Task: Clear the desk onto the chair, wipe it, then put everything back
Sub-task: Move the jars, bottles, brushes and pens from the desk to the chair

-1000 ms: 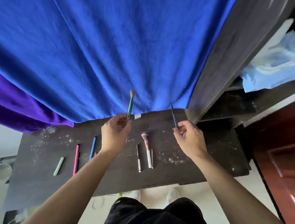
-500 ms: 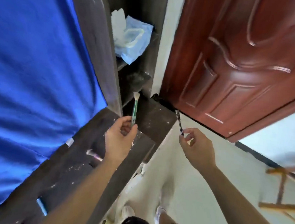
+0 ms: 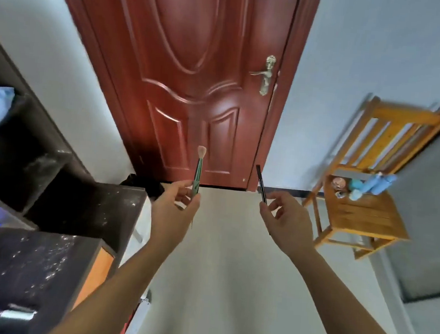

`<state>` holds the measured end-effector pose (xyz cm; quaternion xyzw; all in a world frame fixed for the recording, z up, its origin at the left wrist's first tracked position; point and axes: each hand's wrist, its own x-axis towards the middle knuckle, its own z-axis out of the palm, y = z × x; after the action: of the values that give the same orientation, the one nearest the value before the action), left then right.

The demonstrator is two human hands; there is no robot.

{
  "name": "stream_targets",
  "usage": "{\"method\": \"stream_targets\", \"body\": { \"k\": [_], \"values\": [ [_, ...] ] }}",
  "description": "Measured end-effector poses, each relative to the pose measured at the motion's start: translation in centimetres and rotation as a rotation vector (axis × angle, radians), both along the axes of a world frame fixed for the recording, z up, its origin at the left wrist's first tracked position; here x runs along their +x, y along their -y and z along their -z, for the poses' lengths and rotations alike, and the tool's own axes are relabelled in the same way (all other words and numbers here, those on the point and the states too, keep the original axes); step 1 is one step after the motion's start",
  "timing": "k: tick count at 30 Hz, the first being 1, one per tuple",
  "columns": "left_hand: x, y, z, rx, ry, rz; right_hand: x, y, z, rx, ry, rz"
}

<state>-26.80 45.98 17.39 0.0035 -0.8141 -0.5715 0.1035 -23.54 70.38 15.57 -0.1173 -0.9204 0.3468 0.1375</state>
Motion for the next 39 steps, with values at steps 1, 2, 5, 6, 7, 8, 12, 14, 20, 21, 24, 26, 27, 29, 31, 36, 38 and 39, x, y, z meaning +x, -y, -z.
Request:
{"method": "stream_targets", "body": {
  "k": [1, 2, 5, 6, 7, 8, 12, 14, 20, 21, 24, 26, 27, 29, 31, 36, 38, 39],
  "values": [
    [0.1, -3.1, 0.2, -0.014, -0.007, 0.020, 0.7, -3.0, -0.1, 0.000, 0.001, 0.023],
    [0.3, -6.2, 0.4, -0.029, -0.017, 0.042, 1.4, -6.0, -0.1, -0.006, 0.001, 0.048],
    [0.2, -15.4, 0.9, -0.019, -0.039, 0.128, 3.1, -14.9, 0.0, -0.015, -0.016, 0.114],
    [0.1, -18.4, 1.1, -0.019, -0.041, 0.146, 3.4, -17.7, 0.0, -0.017, -0.016, 0.135],
    [0.0, -21.2, 1.2, -0.024, -0.038, 0.154, 3.7, -20.3, 0.0, -0.019, -0.008, 0.157],
    [-0.1, -23.7, 1.3, -0.027, -0.027, 0.160, 3.9, -22.7, 0.1, -0.024, 0.006, 0.179],
    [-1.3, -32.2, 1.9, -0.040, 0.002, 0.238, 3.6, -30.6, 0.8, -0.066, 0.081, 0.252],
    [-3.0, -35.8, 2.6, -0.045, 0.018, 0.288, 2.1, -34.0, 1.6, -0.080, 0.111, 0.287],
    [-11.4, -46.3, 6.1, -0.035, 0.083, 0.414, -3.7, -42.9, 5.1, -0.117, 0.174, 0.439],
    [-12.9, -48.2, 6.7, -0.035, 0.090, 0.436, -4.8, -44.5, 5.4, -0.108, 0.198, 0.448],
    [-17.0, -53.7, 7.9, -0.063, 0.141, 0.509, -7.6, -48.8, 5.8, -0.103, 0.278, 0.479],
    [-19.1, -57.3, 8.9, -0.098, 0.161, 0.563, -9.1, -51.6, 6.1, -0.101, 0.320, 0.503],
    [-19.9, -59.0, 9.6, -0.128, 0.177, 0.588, -9.7, -52.9, 6.5, -0.100, 0.332, 0.519],
    [-21.2, -62.1, 10.9, -0.181, 0.213, 0.630, -10.7, -55.3, 7.7, -0.108, 0.338, 0.551],
    [-22.2, -65.0, 12.8, -0.217, 0.273, 0.659, -11.6, -57.5, 9.6, -0.143, 0.363, 0.577],
    [-23.8, -71.1, 18.6, -0.296, 0.376, 0.596, -15.2, -63.4, 16.2, -0.261, 0.480, 0.515],
    [-24.2, -73.1, 21.8, -0.313, 0.402, 0.533, -16.9, -65.8, 19.7, -0.299, 0.533, 0.494],
    [-24.4, -74.1, 23.6, -0.319, 0.421, 0.496, -17.6, -66.9, 21.7, -0.316, 0.555, 0.489]
  ]
}}
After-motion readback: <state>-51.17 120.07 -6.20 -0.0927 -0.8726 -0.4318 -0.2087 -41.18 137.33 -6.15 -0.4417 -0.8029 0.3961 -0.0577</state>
